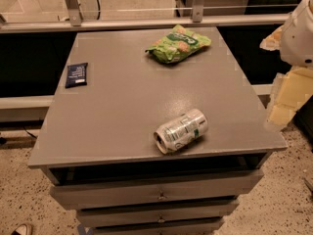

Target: Move green rice chip bag near 7up can

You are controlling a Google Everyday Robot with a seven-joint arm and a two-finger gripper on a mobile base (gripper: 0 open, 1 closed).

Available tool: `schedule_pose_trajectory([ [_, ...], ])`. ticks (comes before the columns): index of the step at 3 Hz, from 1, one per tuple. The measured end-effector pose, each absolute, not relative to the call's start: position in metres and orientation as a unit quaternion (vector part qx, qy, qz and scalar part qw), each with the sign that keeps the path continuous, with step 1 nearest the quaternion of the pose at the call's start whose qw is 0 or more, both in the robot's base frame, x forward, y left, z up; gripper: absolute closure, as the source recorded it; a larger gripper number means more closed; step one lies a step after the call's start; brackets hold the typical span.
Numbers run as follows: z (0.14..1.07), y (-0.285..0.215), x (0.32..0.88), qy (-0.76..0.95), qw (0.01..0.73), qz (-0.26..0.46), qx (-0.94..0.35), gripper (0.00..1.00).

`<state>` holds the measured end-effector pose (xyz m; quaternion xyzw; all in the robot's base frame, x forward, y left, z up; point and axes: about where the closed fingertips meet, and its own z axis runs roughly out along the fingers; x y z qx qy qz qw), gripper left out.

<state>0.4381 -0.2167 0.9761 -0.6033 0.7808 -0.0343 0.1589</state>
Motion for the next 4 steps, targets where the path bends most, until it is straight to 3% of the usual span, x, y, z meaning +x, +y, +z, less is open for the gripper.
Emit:
schedule_pose_trajectory([
  [2,0.977,-0.208,0.455,0.766,0.183,-0.039,-0.615,0.0],
  [4,0.988,-0.163,0.538,0.671,0.291,-0.038,-0.681,0.0],
])
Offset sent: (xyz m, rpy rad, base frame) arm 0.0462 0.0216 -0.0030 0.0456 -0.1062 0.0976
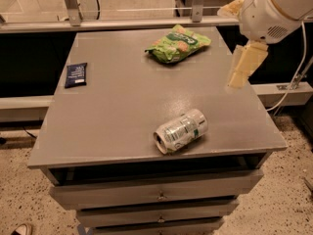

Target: Move green rice chip bag near 7up can

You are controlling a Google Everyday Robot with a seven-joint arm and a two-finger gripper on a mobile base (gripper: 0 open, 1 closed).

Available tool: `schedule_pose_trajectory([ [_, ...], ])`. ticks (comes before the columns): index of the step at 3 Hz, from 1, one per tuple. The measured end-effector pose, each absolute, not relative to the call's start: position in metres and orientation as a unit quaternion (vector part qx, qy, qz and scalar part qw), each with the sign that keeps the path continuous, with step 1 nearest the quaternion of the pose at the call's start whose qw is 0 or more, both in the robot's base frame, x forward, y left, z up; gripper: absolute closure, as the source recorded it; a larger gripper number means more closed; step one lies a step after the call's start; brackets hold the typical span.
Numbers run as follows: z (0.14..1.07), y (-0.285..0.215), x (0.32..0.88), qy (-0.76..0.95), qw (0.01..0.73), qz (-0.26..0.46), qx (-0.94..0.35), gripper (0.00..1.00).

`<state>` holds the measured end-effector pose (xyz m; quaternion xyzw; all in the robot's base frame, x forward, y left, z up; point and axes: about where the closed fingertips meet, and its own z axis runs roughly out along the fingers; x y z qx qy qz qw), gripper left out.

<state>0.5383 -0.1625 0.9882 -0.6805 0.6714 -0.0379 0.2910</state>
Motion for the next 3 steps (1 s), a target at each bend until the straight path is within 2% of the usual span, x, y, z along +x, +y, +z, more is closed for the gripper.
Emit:
schedule_pose_trajectory([
  [2,0.989,-0.162,0.537,0.672,0.303,-0.033,-0.675,0.0],
  [3,0.977,-0.132,0.568,0.662,0.34,-0.01,-0.668,0.0],
])
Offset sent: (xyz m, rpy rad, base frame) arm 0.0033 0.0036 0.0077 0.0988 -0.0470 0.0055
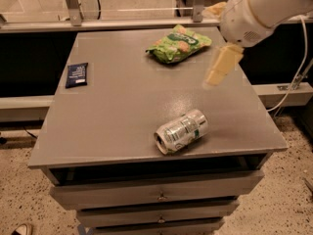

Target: Move green rice chip bag near 7up can

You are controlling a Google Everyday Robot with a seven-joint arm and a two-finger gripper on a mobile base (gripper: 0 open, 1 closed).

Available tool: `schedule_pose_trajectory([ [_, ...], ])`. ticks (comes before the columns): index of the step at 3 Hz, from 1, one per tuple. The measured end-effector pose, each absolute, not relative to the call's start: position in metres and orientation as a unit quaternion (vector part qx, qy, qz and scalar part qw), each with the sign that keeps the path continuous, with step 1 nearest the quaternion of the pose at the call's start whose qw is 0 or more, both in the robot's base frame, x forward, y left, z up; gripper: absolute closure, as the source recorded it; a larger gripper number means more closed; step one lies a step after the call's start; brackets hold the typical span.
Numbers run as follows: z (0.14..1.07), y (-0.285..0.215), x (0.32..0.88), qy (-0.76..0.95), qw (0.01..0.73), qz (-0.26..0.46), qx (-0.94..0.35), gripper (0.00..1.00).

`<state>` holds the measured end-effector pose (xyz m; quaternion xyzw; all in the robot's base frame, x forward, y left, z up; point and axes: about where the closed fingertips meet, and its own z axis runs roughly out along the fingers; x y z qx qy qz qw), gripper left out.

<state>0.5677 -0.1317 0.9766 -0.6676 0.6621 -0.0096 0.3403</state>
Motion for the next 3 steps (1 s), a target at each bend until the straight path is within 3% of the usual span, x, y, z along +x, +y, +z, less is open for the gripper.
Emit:
schedule_pose_trajectory([
  [2,0.956,-0.067,0.688,0.627,0.406,-0.018,-0.664,0.0],
  [3,0.936,-0.049,0.732,0.621,0.391,-0.043,-0.678,0.0],
])
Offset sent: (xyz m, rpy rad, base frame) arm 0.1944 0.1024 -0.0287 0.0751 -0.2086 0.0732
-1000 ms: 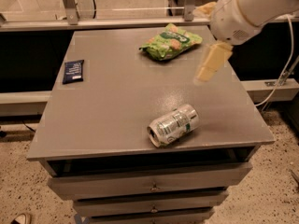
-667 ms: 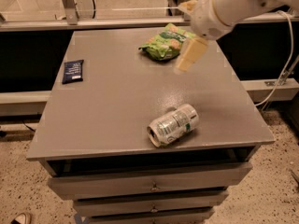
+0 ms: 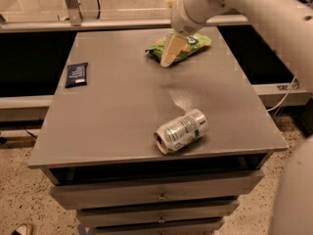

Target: Move green rice chip bag near 7up can

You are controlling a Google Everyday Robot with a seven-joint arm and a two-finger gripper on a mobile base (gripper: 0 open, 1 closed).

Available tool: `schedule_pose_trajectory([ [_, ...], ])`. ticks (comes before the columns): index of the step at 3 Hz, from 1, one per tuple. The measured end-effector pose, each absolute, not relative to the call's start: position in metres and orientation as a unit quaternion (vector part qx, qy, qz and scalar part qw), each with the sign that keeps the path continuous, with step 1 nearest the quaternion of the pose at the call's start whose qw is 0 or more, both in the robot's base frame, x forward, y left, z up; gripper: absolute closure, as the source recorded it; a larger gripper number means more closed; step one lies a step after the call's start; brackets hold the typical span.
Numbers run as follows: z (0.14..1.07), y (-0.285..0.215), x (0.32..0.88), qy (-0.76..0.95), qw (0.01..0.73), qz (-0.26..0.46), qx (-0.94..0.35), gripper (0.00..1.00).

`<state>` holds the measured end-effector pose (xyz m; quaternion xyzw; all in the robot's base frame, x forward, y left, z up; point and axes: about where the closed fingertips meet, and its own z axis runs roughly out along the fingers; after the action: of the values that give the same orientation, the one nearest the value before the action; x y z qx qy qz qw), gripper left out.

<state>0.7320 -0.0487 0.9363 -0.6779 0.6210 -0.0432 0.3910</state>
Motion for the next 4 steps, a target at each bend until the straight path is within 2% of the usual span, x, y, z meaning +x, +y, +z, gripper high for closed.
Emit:
schedule_pose_trajectory([
  [1,0.906,-0.048,0.771,0.624,0.345,-0.085,-0.696,0.0],
  [3,0.87,-0.08,0.805,0.635,0.268,-0.143,-0.711,0.0],
  [4,0.867,-0.089,0.812,0.629,0.249,-0.158,-0.719,0.18],
])
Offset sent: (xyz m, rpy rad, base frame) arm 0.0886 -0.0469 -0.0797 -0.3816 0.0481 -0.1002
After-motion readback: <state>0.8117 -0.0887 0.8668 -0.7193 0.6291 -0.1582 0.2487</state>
